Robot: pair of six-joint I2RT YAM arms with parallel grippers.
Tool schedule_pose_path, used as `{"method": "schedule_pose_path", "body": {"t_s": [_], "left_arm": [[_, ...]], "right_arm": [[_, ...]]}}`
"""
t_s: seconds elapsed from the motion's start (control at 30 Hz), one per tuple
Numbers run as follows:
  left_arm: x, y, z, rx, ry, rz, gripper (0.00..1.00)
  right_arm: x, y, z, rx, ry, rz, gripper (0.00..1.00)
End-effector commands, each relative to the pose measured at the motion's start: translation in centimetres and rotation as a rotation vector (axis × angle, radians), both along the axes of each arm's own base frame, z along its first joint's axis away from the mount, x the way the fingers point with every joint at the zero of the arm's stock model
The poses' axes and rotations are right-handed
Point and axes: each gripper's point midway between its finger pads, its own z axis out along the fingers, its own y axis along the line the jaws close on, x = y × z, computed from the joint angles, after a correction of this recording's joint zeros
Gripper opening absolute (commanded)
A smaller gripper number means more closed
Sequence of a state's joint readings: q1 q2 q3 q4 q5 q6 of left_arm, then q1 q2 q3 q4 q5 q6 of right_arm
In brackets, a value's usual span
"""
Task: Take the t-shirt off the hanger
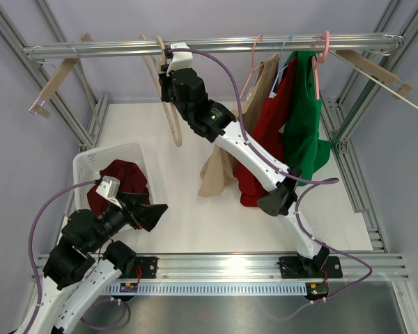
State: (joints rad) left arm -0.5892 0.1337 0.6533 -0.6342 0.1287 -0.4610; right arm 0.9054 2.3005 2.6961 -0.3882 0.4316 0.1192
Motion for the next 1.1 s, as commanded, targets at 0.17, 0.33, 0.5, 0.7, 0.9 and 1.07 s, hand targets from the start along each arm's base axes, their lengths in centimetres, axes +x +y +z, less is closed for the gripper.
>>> {"method": "schedule_pose_path", "body": {"t_s": [0.17, 0.33, 0.5, 0.7, 0.9, 1.07], "left_arm": [[-0.1, -0.6, 0.8, -0.017, -0.034, -0.036, 0.99], [-0.2, -0.6, 0.9, -0.022, -0.039, -0.036, 0.99], [-0.3, -0.4, 1.1, -0.032, -0.049, -0.032, 0.99], [-0.3, -0.4, 1.0, -0.029, -0.047, -0.034, 0.99], [-0.3, -0.4, 1.1, -0.031, -0.049, -0.028, 0.99], [-0.2, -0.4, 1.0, -0.028, -0.044, -0.026, 0.99]], "right_arm": [[-0.6, -0.4, 0.9, 0.059, 0.009, -0.017, 0.0], [-2.7, -0.8, 3.0, 0.071, -0.016, -0.014, 0.03], [-5.0, -2.3, 4.1, 0.089, 0.008, 0.012, 0.6], [-9.6, -7.3, 7.9, 0.181, 0.011, 0.052, 0.7], [-10.3, -14.0, 6.0, 0.122, 0.057, -0.147, 0.54], [-8.6, -21.8, 4.3, 0.09, 0.1, -0.412, 0.35]]}}
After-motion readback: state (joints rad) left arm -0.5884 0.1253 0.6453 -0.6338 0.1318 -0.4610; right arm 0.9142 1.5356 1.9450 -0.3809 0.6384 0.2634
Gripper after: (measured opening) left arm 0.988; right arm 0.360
